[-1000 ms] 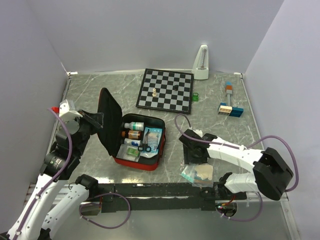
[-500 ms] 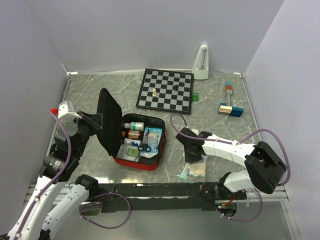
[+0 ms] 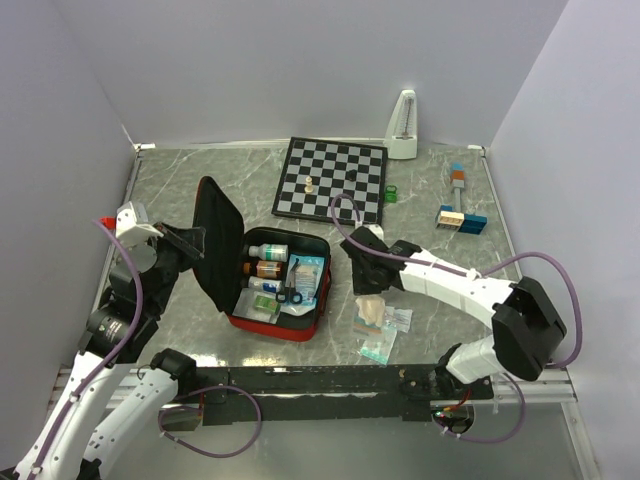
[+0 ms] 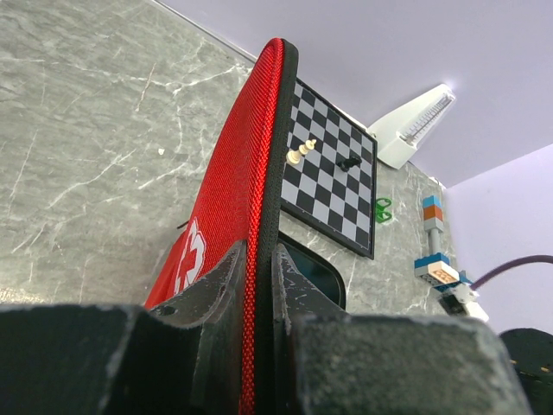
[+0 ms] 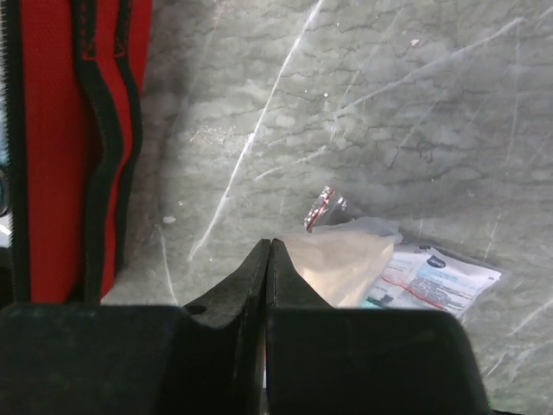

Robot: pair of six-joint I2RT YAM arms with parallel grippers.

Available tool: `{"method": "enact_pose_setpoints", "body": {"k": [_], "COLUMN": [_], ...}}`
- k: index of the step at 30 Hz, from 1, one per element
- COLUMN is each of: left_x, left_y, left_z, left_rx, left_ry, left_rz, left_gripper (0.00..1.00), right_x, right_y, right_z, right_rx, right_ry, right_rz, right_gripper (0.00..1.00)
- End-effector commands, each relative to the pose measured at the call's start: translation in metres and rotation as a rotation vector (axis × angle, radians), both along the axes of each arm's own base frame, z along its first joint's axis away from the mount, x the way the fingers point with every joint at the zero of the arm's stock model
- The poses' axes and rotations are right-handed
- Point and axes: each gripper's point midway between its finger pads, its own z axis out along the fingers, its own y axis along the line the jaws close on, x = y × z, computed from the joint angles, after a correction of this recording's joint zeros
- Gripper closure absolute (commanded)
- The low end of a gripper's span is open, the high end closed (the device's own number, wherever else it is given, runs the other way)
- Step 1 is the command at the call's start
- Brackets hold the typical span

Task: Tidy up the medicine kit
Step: Pick up the medical item at the center of the board, then place the medical item at the medicine box.

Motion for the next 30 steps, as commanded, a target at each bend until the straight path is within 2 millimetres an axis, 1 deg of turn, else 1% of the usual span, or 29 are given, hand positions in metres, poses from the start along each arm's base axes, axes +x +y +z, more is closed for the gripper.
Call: {"method": "enact_pose_setpoints", "body": {"k": [1, 2, 5, 8, 12, 15, 16, 18, 19, 20, 22, 23, 24, 25, 27, 28, 30], "left_x": [-0.005, -0.004, -0.002, -0.001, -0.003, -0.005, -0.006, -0.006, -0.006, -0.006, -0.006, -0.006, -0.006, -0.006, -0.007, -0.008, -0.009], "left_y": [0.007, 0.006, -0.003, -0.017, -0.033, -0.044, -0.049, -0.055, -0.058, -0.06, -0.059, -0.058, -0.056, -0.049, -0.045, -0.045, -0.048], "left_z": [-0.038, -0.037, -0.032, -0.019, 0.004, 0.017, 0.019, 0.023, 0.024, 0.025, 0.024, 0.023, 0.02, 0.016, 0.014, 0.014, 0.017], "left_rx": [0.079, 0.075, 0.053, 0.022, -0.029, -0.063, -0.075, -0.096, -0.108, -0.116, -0.135, -0.149, -0.154, -0.156, -0.155, -0.154, -0.16], "left_ry": [0.113, 0.111, 0.099, 0.059, 0.008, -0.023, -0.028, -0.031, -0.03, -0.026, -0.017, -0.007, 0.002, 0.013, 0.019, 0.018, 0.008], "left_rz": [0.017, 0.011, -0.024, -0.093, -0.175, -0.231, -0.258, -0.286, -0.3, -0.306, -0.297, -0.283, -0.267, -0.227, -0.209, -0.211, -0.228], "left_gripper": [0.99, 0.99, 0.99, 0.99, 0.99, 0.99, 0.99, 0.99, 0.99, 0.99, 0.99, 0.99, 0.99, 0.99, 0.99, 0.99, 0.99], "right_x": [0.01, 0.012, 0.013, 0.013, 0.017, 0.019, 0.02, 0.021, 0.022, 0.024, 0.027, 0.03, 0.031, 0.029, 0.027, 0.025, 0.024], "right_y": [0.004, 0.01, 0.03, 0.05, 0.079, 0.103, 0.114, 0.128, 0.135, 0.139, 0.146, 0.149, 0.152, 0.162, 0.17, 0.172, 0.174], "right_z": [0.045, 0.066, 0.118, 0.166, 0.21, 0.234, 0.25, 0.271, 0.284, 0.288, 0.302, 0.303, 0.309, 0.318, 0.326, 0.324, 0.329], "right_rx": [0.092, 0.144, 0.273, 0.4, 0.551, 0.678, 0.748, 0.837, 0.897, 0.942, 1.036, 1.069, 1.109, 1.197, 1.292, 1.317, 1.395], "right_ry": [-0.12, -0.166, -0.274, -0.368, -0.454, -0.495, -0.538, -0.605, -0.657, -0.687, -0.74, -0.75, -0.766, -0.774, -0.777, -0.772, -0.797], "right_rz": [0.01, 0.031, 0.119, 0.194, 0.291, 0.343, 0.371, 0.384, 0.39, 0.382, 0.369, 0.354, 0.354, 0.378, 0.396, 0.396, 0.391], "right_gripper": [1.0, 1.0, 1.0, 1.0, 1.0, 1.0, 1.0, 1.0, 1.0, 1.0, 1.0, 1.0, 1.0, 1.0, 1.0, 1.0, 1.0]}}
